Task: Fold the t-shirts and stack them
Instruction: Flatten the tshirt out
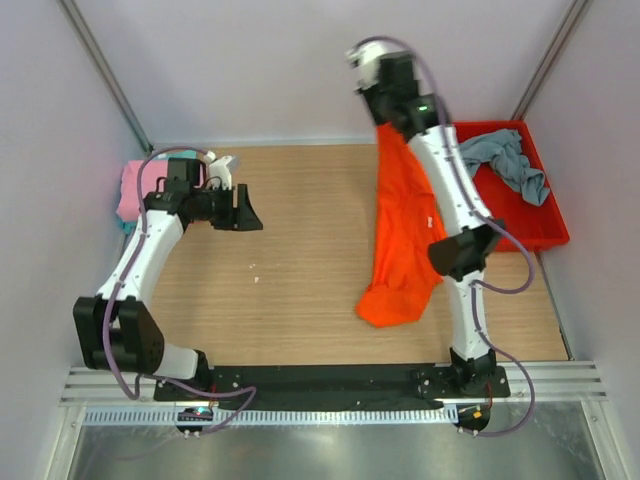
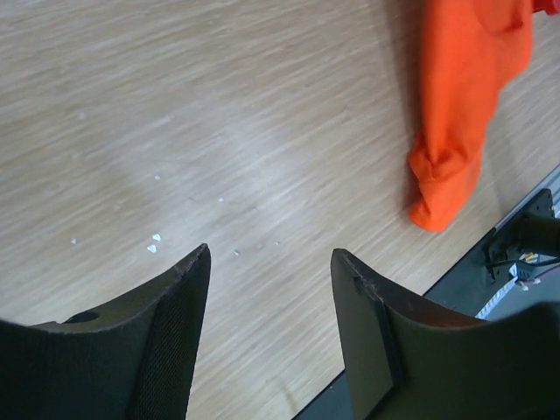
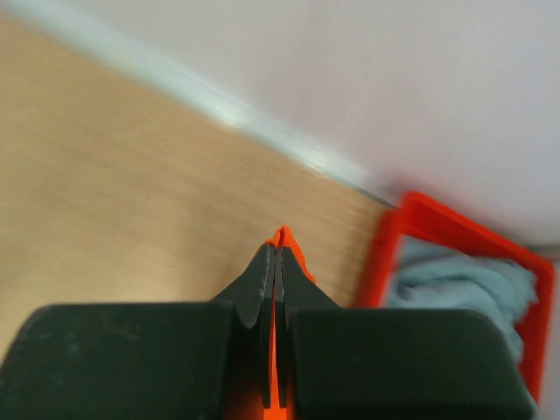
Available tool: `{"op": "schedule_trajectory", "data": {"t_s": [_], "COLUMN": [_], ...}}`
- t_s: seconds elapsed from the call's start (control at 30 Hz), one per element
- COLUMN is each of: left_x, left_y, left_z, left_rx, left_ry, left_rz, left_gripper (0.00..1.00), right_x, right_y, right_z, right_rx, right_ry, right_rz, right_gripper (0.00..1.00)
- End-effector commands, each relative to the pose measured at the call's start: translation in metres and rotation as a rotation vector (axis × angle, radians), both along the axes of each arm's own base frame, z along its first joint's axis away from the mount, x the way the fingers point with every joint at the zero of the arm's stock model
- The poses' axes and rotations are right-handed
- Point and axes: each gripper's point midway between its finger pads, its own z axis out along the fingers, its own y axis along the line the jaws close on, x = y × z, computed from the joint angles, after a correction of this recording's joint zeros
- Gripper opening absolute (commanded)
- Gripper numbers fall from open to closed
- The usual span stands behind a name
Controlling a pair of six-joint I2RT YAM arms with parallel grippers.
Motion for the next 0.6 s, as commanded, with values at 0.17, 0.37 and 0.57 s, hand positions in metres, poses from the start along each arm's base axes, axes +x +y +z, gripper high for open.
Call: {"op": "schedule_trajectory", "data": {"t_s": [0.17,0.37,0.57], "left_x": [-0.007,0.002,0.004], "left_y": [0.012,0.004,-0.008], "left_z": [0.019,0.002,-0.010], "left_rx": [-0.008,-0.041,-0.066], "left_ry": [-0.148,-0.064,-0.007], "left_rz": [0.043,0.014,-0.018], "left_gripper": [0.60,0.59,0.59], "right_x": [-0.238,-0.192,-0.137], "right_y": [0.180,0.068,0.012], "right_z": [0.180,0.160,0.041], "right_rx": [0.077,-0.028,-0.213], "right_ry": [-0.376,-0.329,-0.024], "right_rz": [0.575,0.293,0.171], "right_gripper": [0.01,0.01,0.01]}}
